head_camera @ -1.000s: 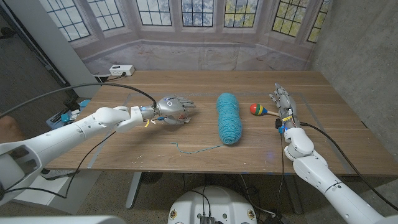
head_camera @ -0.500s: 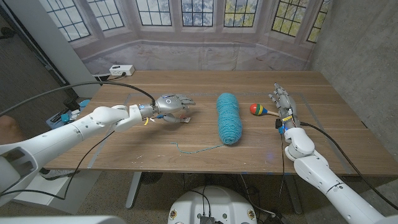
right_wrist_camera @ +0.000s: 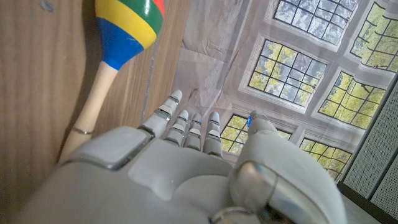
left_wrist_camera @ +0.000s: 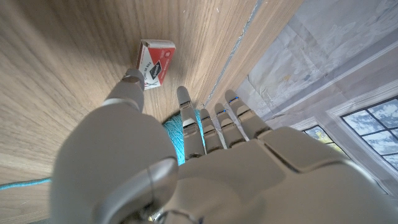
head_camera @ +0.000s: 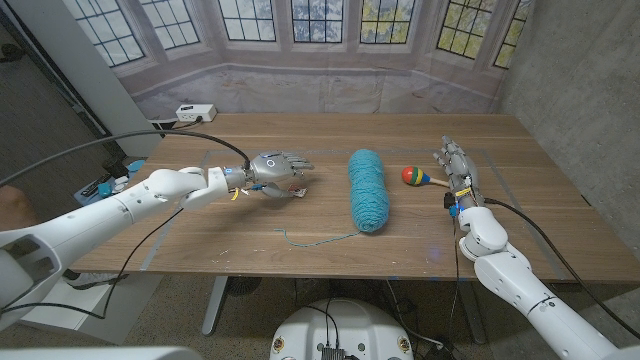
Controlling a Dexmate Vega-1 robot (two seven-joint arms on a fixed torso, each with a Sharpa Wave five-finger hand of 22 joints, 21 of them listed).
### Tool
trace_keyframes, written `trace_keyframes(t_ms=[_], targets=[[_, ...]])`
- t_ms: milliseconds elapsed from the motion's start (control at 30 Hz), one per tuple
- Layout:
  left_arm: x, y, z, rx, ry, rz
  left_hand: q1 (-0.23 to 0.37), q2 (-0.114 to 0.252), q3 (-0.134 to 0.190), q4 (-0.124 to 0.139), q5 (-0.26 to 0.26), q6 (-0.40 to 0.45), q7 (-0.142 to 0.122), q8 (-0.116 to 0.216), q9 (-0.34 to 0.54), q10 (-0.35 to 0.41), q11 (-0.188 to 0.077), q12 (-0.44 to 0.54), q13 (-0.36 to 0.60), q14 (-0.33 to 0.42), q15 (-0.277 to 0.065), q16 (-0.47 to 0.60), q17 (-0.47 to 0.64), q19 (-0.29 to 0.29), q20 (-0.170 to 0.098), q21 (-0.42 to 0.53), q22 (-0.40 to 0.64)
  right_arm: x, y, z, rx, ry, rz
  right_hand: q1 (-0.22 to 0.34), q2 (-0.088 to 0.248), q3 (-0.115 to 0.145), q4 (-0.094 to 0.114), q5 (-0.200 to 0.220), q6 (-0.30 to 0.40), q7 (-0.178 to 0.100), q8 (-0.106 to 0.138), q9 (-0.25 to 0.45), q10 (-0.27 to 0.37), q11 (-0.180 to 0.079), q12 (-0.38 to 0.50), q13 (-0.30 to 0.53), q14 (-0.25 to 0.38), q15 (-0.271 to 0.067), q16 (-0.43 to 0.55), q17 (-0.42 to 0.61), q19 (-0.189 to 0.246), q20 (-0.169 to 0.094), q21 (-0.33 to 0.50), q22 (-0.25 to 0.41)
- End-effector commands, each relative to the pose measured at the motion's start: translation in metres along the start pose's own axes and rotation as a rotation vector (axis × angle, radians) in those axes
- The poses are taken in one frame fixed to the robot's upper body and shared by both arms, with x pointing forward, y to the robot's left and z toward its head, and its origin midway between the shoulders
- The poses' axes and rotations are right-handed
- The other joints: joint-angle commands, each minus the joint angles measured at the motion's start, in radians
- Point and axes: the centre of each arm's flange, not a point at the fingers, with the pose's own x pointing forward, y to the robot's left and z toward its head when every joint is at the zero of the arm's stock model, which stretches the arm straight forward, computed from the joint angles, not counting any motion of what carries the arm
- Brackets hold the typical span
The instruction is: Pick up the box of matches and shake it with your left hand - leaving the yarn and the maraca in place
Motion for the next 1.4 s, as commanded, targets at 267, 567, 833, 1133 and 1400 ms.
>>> trace_keyframes(t_ms=[267,567,833,1133,1400], targets=[[0.006,-0.006,-0.004,0.008,-0.014,-0.039,0.017,0.016,0.009,0.001,0.003,-0.008,0.004,-0.016,-0.009,-0.019,0.004,-0.001,0.003,-0.017,0.007,-0.004,0.001,-0.015,0.002,-0.003,0.003,-0.003,0.001,-0.001,-0.005,0.016,-0.004,-0.002,0.007,0.007,0.000,-0.001,0.008,0.003,0.003,0.002,0.008,0.001,0.003,0.005,0.009,-0.014,0.003,0.005,0.013,-0.060,0.003,0.002],[0.014,-0.007,-0.002,-0.003,-0.029,-0.046,0.015,0.019,0.012,0.002,0.004,-0.016,0.002,-0.033,-0.022,-0.045,0.010,-0.004,0.002,-0.042,0.012,-0.007,0.002,-0.027,0.005,-0.004,0.003,-0.006,-0.001,-0.001,-0.008,0.021,-0.010,-0.001,0.007,0.008,-0.001,-0.001,0.008,0.003,0.003,0.002,0.008,0.000,0.003,0.005,0.009,-0.014,0.003,0.005,0.014,-0.059,0.003,0.002],[0.020,-0.006,0.002,-0.016,-0.040,-0.041,0.012,0.021,0.013,0.003,0.004,0.034,0.006,-0.026,-0.034,-0.045,0.009,0.002,0.002,-0.042,0.013,-0.001,0.001,-0.029,0.005,-0.002,0.003,-0.008,-0.005,-0.002,-0.009,0.024,-0.013,-0.002,0.007,0.009,-0.001,-0.001,0.008,0.003,0.003,0.002,0.008,0.001,0.003,0.005,0.010,-0.014,0.004,0.005,0.015,-0.059,0.003,0.002],[0.022,-0.006,0.005,-0.029,-0.043,-0.035,0.011,0.023,0.016,0.001,0.005,0.128,0.006,-0.009,-0.052,-0.026,0.002,0.015,0.001,-0.034,0.006,0.005,-0.001,-0.023,0.000,0.004,0.003,-0.008,-0.007,-0.002,-0.010,0.028,-0.012,-0.003,0.007,0.009,0.000,-0.002,0.008,0.003,0.003,0.002,0.008,0.000,0.003,0.005,0.010,-0.014,0.004,0.005,0.015,-0.060,0.003,0.002],[0.022,-0.007,0.009,-0.035,-0.044,-0.037,0.010,0.024,0.016,0.001,0.005,0.138,0.003,-0.011,-0.056,-0.024,-0.001,0.017,0.001,-0.032,0.005,0.005,-0.001,-0.021,-0.001,0.005,0.003,-0.009,-0.007,-0.002,-0.013,0.034,-0.008,-0.003,0.007,0.010,-0.001,-0.002,0.008,0.003,0.003,0.002,0.008,0.001,0.003,0.005,0.011,-0.015,0.004,0.005,0.015,-0.059,0.002,0.002]])
